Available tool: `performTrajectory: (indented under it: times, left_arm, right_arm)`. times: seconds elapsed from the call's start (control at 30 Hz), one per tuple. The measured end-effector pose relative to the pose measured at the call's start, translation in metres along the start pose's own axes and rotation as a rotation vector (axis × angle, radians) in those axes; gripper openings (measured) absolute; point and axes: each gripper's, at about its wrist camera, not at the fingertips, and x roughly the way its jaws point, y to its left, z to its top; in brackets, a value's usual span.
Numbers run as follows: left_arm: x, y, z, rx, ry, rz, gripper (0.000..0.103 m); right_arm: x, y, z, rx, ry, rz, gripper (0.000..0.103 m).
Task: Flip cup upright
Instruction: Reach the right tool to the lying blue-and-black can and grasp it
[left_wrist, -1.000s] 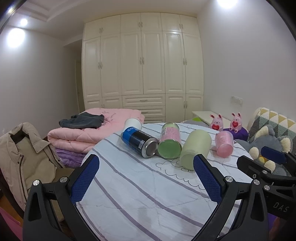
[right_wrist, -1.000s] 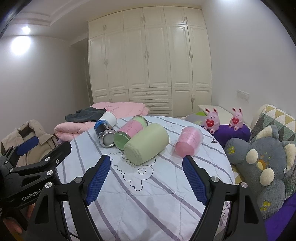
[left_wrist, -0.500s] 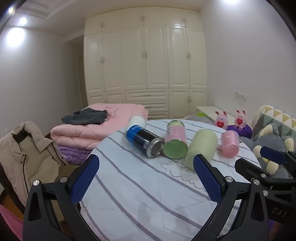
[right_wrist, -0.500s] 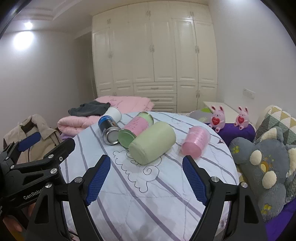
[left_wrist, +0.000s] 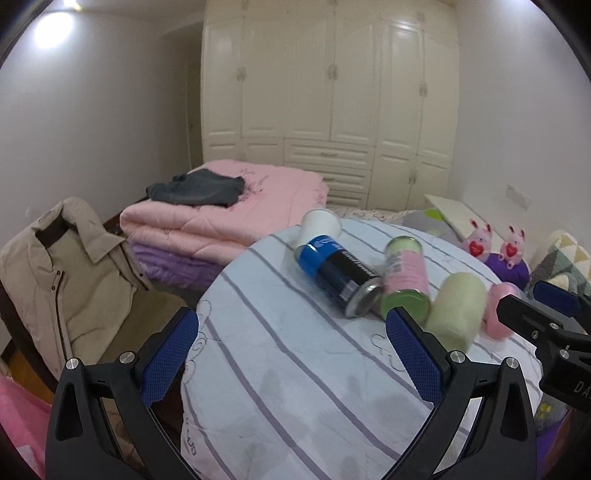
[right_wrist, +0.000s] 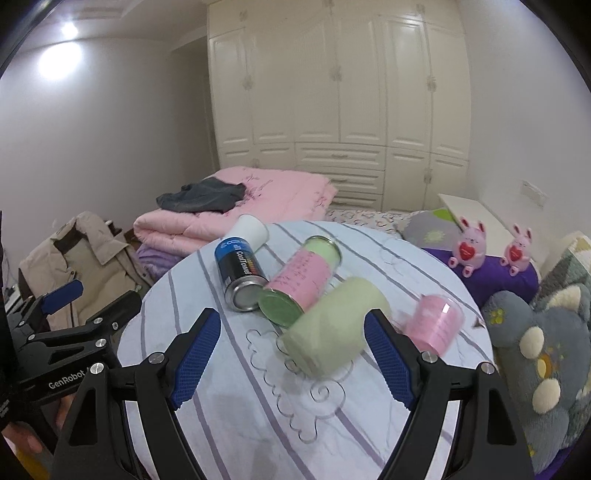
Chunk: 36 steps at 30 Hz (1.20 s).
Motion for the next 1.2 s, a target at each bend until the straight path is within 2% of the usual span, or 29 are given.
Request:
performTrajectory:
  times: [0.13, 0.3, 0.47, 0.57, 0.93, 1.2]
  left_arm:
    - [0.014, 0.011, 0.007, -0.009, 0.034, 0.007, 0.103]
    - [0.034, 0.023, 0.015, -0.033, 0.077, 0.012, 0.103]
    - [0.055, 0.034, 0.023, -0.055, 0.123, 0.013, 0.103]
    - [0.066, 0.037, 0.027, -0.048, 0.150, 0.037, 0.103]
    - [0.113, 0.055, 0.036, -0.053, 0.291, 0.055, 0.103]
    - [0.146, 0.069, 0.031, -0.048, 0.411, 0.068, 0.103]
  right_arm:
    - [0.016, 0.004, 0.012, -0.022, 0.041, 0.029, 0.081]
    - [0.046, 0.009, 0.029, -0.033, 0.128, 0.104, 0.081]
    - [0.083, 0.022, 0.047, -0.097, 0.221, 0.165, 0.081]
    - [0.104, 0.028, 0.052, -0.117, 0.271, 0.197, 0.081]
    - [0.171, 0.053, 0.066, -0.235, 0.495, 0.251, 0.081]
    - [0.218, 0.070, 0.061, -0.318, 0.668, 0.267, 0.082]
